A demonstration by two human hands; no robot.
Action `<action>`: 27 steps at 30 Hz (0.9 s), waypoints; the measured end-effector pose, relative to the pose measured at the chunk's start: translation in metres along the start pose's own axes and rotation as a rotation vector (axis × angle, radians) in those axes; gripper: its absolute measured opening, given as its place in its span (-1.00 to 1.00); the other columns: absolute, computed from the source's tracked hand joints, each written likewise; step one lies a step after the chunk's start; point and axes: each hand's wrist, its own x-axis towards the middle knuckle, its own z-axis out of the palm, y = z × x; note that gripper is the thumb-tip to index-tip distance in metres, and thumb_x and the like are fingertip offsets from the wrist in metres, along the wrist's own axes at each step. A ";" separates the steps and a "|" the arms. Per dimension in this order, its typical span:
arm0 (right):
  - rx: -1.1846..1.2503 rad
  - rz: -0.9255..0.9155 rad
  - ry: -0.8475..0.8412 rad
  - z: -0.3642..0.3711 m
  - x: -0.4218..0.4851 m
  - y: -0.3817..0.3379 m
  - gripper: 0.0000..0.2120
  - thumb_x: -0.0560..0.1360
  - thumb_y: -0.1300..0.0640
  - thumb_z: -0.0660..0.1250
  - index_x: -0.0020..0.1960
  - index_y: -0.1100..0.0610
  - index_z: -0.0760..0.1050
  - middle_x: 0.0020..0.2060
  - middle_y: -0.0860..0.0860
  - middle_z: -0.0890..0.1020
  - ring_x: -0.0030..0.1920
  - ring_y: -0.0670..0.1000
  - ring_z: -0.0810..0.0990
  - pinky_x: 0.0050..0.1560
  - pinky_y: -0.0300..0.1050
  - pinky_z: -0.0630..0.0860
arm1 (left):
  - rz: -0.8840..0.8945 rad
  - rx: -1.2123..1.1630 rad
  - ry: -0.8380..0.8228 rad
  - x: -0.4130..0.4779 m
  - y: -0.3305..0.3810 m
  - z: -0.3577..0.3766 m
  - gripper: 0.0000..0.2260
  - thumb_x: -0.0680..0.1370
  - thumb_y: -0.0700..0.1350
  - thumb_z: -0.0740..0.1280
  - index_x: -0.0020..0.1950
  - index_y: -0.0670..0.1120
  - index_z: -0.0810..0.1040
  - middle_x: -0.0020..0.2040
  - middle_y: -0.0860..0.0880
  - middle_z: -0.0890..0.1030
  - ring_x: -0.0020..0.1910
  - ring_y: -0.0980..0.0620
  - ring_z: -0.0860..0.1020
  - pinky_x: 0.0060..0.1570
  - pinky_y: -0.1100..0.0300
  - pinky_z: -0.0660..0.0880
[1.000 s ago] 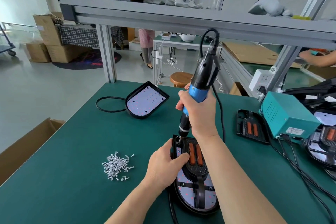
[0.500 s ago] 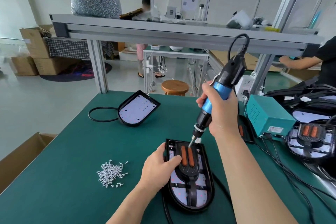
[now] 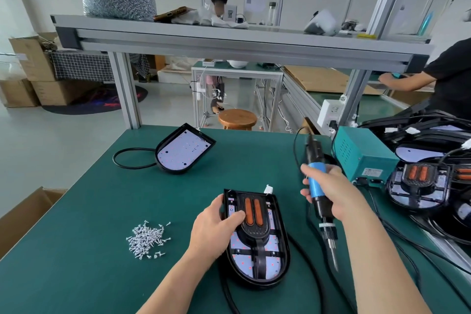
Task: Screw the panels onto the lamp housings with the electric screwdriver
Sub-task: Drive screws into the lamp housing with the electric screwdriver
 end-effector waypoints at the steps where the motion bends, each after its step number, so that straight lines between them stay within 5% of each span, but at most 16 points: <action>1: -0.092 0.006 -0.013 0.000 0.001 0.005 -0.45 0.50 0.06 0.52 0.32 0.11 0.27 0.00 0.17 0.58 -0.41 0.04 0.66 -0.44 -0.14 0.55 | 0.002 -0.002 -0.002 0.000 0.000 0.000 -0.75 0.33 0.16 0.30 -0.03 0.44 0.52 -0.09 0.28 0.68 -0.06 0.24 0.61 0.05 0.21 0.53; 8: -0.680 -0.113 0.089 0.022 -0.003 0.033 -0.27 0.45 0.11 0.51 0.49 0.09 0.19 0.04 0.01 0.49 -0.17 0.02 0.61 -0.28 -0.12 0.44 | 0.006 -0.023 -0.007 -0.001 0.000 -0.001 -0.77 0.35 0.15 0.30 -0.02 0.37 0.54 -0.09 0.28 0.68 -0.05 0.23 0.62 0.03 0.24 0.52; 15: -1.016 -0.279 0.230 0.042 -0.019 0.046 -0.52 0.51 0.07 0.46 0.34 0.07 0.35 0.04 -0.01 0.36 -0.02 0.09 0.46 -0.08 -0.06 0.38 | 0.011 -0.019 -0.006 -0.003 0.000 -0.002 -0.71 0.36 0.16 0.29 0.07 0.28 0.56 -0.09 0.21 0.70 -0.08 0.10 0.61 0.00 0.19 0.53; 20: -1.200 -0.538 0.260 0.049 -0.037 0.054 -0.52 0.52 0.20 0.39 0.41 0.08 0.35 0.27 0.03 0.42 0.27 0.09 0.37 0.22 -0.07 0.37 | 0.025 -0.028 -0.001 -0.003 -0.002 -0.002 -0.65 0.36 0.16 0.30 0.14 0.25 0.55 -0.08 0.26 0.70 -0.08 0.17 0.63 0.04 0.21 0.55; 23: -1.110 -0.644 0.192 0.048 -0.050 0.053 -0.66 0.54 0.30 0.30 0.28 0.07 0.47 0.12 -0.04 0.50 0.16 0.06 0.43 0.05 -0.10 0.41 | 0.033 -0.042 0.005 -0.002 -0.003 -0.002 -0.64 0.36 0.14 0.32 0.15 0.19 0.58 -0.07 0.26 0.70 -0.03 0.21 0.64 0.11 0.12 0.54; 27: -1.165 -0.542 0.132 0.043 -0.069 0.053 -0.74 0.60 0.23 0.21 0.23 0.01 0.50 0.00 -0.04 0.63 -0.01 0.06 0.58 -0.07 -0.06 0.49 | 0.028 -0.067 0.008 -0.002 -0.004 -0.001 -0.68 0.36 0.15 0.32 0.10 0.22 0.57 -0.10 0.21 0.71 -0.08 0.16 0.66 0.06 0.11 0.57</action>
